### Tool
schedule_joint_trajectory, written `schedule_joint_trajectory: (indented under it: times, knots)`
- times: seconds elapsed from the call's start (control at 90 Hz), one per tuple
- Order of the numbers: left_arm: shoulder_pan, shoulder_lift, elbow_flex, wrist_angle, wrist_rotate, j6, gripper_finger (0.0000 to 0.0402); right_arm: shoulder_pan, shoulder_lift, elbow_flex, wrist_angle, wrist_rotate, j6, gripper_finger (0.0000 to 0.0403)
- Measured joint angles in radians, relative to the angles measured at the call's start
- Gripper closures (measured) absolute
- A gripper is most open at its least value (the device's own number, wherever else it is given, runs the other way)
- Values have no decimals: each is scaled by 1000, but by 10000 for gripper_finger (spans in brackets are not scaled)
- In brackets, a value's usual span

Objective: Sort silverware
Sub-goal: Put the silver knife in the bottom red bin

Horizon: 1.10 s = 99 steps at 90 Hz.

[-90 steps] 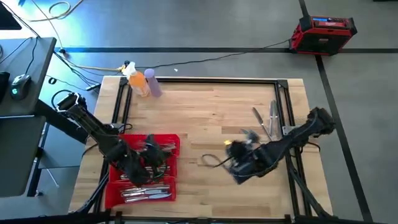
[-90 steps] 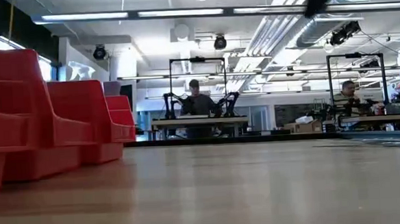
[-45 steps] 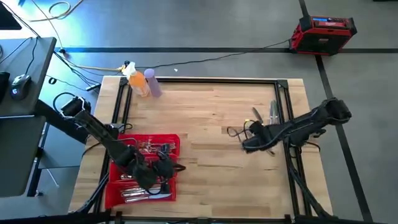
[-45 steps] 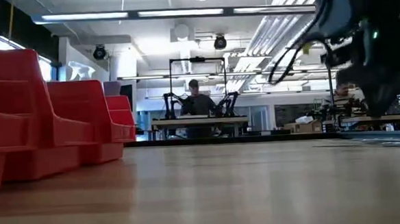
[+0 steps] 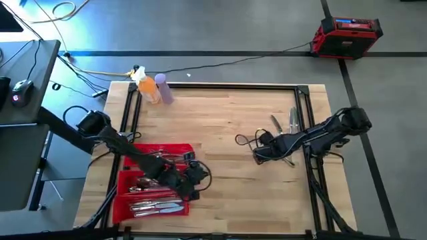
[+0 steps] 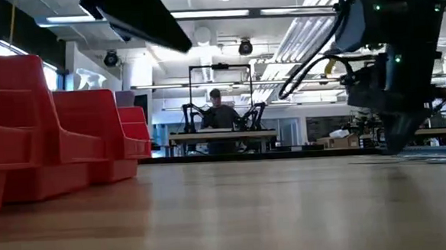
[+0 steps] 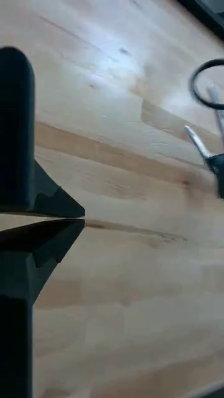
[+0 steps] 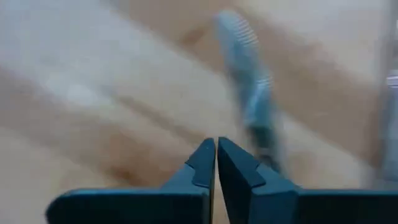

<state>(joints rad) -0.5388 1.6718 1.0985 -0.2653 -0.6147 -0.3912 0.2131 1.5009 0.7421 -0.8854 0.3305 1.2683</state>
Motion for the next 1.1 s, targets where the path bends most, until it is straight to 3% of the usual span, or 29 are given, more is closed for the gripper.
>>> schedule_joint_trajectory:
  times: [0.144, 0.411, 0.611, 0.7, 0.889, 1.0, 1.1]
  knots:
    - [14, 18, 0, 1, 9, 1, 402, -10, 1, 6, -172, 22, 93, 403]
    - [16, 18, 0, 2, 10, 1, 402, -11, 84, -61, 11, -9, 118, 403]
    - [19, 18, 0, 20, 9, 2, 402, -13, 153, 27, 18, -9, 23, 403]
    - [22, 18, 0, 33, 9, 1, 402, -8, 158, 93, 111, -10, -30, 403]
    - [22, 22, 0, 56, 9, 1, 402, 40, 157, 212, 261, 14, -338, 403]
    - [24, 52, 1, 90, 28, 10, 402, 85, 155, 249, 204, 54, -343, 403]
    - [42, 104, 1, 164, 138, 55, 402, 131, 155, 235, 247, 38, -257, 403]
